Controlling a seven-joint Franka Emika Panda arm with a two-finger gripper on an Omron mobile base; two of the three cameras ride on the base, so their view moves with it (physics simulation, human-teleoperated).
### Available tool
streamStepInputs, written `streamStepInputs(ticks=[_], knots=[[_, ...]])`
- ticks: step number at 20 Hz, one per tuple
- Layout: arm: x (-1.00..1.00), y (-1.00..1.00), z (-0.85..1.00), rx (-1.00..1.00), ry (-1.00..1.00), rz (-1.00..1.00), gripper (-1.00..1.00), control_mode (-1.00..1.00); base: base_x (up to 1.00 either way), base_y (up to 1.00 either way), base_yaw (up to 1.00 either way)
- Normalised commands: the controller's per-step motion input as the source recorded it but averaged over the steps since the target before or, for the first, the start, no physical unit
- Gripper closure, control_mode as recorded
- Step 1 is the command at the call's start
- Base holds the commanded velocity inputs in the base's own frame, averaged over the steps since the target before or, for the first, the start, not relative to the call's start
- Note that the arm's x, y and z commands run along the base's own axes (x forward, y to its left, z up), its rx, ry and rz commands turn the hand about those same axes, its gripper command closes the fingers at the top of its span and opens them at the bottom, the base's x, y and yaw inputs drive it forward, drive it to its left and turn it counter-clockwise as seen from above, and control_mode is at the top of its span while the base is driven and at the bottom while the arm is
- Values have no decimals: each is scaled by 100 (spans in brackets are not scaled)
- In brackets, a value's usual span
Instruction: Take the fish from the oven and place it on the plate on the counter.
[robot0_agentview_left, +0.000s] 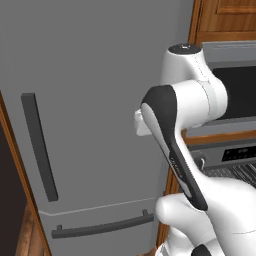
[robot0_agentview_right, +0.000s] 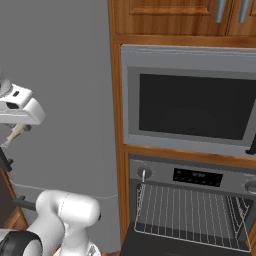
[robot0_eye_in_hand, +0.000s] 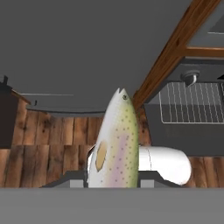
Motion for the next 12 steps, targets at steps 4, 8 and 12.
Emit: streamStepInputs(ticks=[4,8,12], knots=[[14,0,-57,9,0,0,100,-100,0,0,0],[0,0,0,0,0,0,100,-100,0,0,0],[0,0,0,0,0,0,100,-100,0,0,0]])
